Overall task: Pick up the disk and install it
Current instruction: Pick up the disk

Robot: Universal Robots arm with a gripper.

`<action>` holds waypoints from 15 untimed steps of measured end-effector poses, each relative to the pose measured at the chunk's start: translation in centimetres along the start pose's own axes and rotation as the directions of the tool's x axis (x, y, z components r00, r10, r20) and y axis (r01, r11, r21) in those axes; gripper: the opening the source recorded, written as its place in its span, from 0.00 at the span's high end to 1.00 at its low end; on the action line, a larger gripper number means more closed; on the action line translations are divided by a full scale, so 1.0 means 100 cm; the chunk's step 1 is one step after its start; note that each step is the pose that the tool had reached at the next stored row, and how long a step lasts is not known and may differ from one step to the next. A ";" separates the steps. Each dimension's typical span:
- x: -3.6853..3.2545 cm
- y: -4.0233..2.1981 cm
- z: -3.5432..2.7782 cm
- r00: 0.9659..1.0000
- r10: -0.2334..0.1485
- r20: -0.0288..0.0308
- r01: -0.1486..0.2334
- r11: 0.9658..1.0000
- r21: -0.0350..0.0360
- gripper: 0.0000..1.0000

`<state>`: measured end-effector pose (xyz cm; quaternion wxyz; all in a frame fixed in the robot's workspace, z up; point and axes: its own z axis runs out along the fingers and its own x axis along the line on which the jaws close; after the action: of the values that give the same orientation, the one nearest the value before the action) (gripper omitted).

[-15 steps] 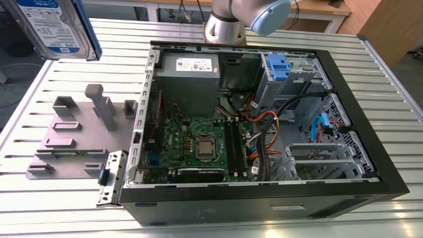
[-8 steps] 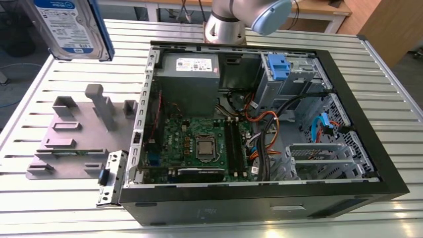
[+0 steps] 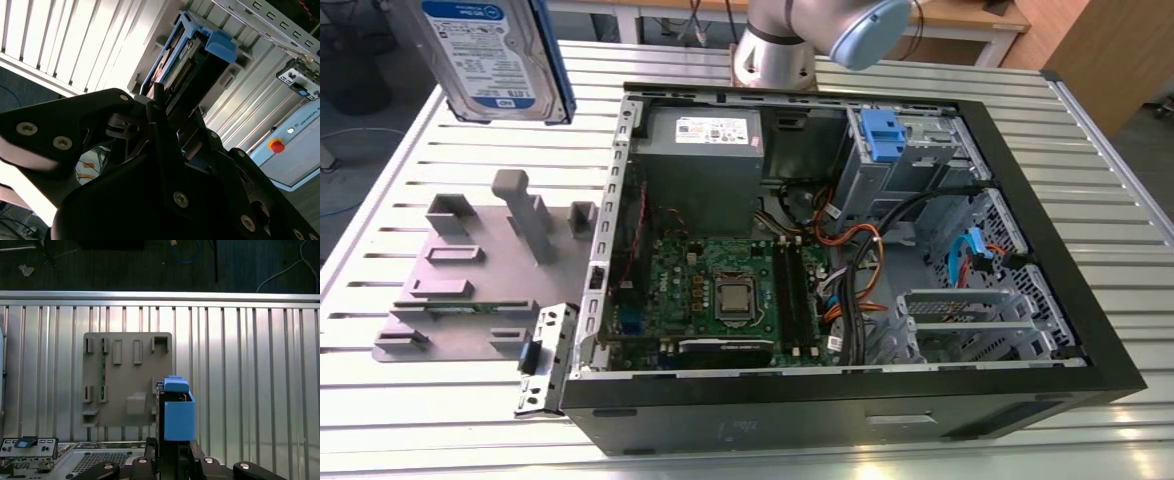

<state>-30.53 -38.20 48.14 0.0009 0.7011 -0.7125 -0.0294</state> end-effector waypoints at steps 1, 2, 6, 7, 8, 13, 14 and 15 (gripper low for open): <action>0.0000 -0.0021 -0.0001 1.000 0.000 0.000 0.000 1.000 0.000 0.65; -0.0001 -0.0043 -0.0002 1.000 0.000 0.000 0.000 1.000 0.000 0.65; -0.0003 -0.0142 -0.0005 1.000 0.000 0.000 0.000 1.000 0.000 0.65; -0.0003 -0.0168 -0.0006 1.000 0.000 0.000 0.000 1.000 0.000 0.65; -0.0003 -0.0195 -0.0007 1.000 0.000 0.000 0.000 1.000 0.000 0.65; -0.0005 -0.0288 -0.0010 1.000 0.000 0.001 0.000 1.000 0.000 0.65; -0.0005 -0.0296 -0.0010 1.000 0.000 0.001 0.000 1.000 0.000 0.65; -0.0005 -0.0303 -0.0010 1.000 0.000 0.001 0.000 1.000 0.000 0.65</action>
<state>-27.50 -38.20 48.11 0.0006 0.7011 -0.7125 -0.0297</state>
